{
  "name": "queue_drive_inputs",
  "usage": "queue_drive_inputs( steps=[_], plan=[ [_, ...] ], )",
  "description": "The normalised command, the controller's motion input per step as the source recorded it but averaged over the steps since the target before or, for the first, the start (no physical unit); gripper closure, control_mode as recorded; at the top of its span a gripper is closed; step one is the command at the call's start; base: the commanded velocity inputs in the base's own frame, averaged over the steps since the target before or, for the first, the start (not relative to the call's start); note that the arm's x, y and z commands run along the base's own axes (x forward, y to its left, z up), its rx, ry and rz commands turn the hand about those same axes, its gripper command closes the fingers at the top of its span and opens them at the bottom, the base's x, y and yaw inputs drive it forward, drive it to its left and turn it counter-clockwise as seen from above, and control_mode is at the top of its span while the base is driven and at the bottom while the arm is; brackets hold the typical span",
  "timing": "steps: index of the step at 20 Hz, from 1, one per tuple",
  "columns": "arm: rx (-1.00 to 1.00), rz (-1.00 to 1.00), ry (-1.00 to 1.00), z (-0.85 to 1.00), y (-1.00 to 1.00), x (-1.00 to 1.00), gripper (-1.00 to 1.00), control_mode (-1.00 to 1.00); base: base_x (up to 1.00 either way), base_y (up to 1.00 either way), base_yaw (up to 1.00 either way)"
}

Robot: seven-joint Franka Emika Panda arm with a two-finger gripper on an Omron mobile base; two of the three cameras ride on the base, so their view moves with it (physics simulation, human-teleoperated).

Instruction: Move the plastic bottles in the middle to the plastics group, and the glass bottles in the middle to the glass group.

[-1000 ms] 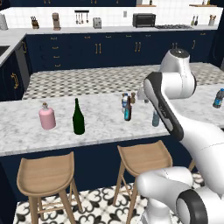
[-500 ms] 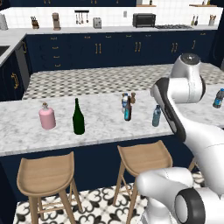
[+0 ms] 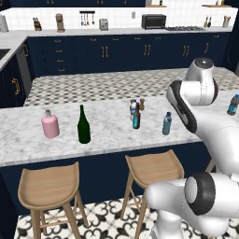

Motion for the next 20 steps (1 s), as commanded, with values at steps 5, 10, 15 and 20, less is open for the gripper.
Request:
queue_drive_inputs(
  steps=[5,10,15,20],
  plan=[
    [0.02,0.14,-0.02,-0.49,0.02,0.22,-1.0,-1.0,0.0,0.0,0.0],
    [0.0,0.07,-0.09,-0.31,0.02,0.12,-1.0,-1.0,0.0,0.0,0.0],
    [0.0,0.0,-0.01,-0.43,-0.01,0.31,-1.0,-1.0,0.0,0.0,0.0],
    [0.0,0.0,0.0,-0.5,0.0,0.21,-1.0,-1.0,0.0,0.0,0.0]
  ],
)
